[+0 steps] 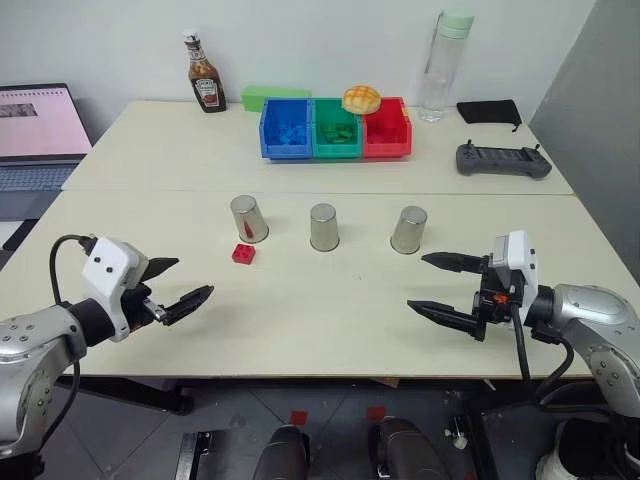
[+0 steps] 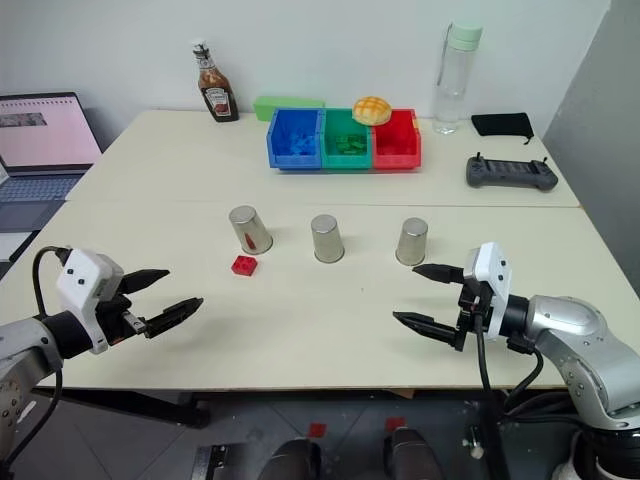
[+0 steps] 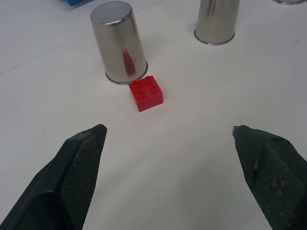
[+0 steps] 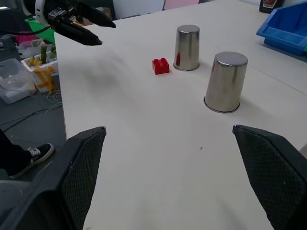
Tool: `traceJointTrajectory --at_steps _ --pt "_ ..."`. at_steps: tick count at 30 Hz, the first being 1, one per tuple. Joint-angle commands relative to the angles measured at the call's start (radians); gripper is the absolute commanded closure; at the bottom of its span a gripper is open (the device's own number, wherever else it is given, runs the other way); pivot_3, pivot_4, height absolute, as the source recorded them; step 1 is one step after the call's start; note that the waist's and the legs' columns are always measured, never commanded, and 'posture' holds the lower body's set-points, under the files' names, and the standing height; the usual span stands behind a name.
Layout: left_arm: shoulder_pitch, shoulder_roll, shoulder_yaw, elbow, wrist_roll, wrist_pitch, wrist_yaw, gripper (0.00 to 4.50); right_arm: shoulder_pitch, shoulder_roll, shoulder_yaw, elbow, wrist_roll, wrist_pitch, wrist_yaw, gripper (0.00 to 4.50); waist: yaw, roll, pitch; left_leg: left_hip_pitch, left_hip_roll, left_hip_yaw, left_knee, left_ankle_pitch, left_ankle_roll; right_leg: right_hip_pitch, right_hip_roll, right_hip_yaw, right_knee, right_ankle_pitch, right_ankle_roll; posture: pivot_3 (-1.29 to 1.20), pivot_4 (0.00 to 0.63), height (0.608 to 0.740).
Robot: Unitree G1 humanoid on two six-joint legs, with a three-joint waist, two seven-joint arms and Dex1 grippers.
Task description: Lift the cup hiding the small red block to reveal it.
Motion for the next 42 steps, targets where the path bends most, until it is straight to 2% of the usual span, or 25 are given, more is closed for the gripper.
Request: traceJointTrajectory --at_steps 1,42 --pt "0.001 0.003 0.038 -0.049 -0.021 -0.003 0.006 0.05 0.013 -0.012 -0.012 -0.008 -0.011 -0.037 0.024 0.0 0.0 0.0 0.0 0.0 0.0 0.0 0.0 0.0 0.0 0.0 0.0 0.0 0.0 0.0 0.0 0.0 0.15 0.74" --pt "-0.046 0.031 0.024 -0.075 -0.035 0.078 0.022 0.05 0.042 0.002 -0.014 -0.053 -0.002 -0.022 0.008 0.0 0.0 0.0 0.0 0.0 0.0 0.0 0.0 0.0 0.0 0.0 0.0 0.0 0.0 0.0 0.0 0.0 0.15 0.74"
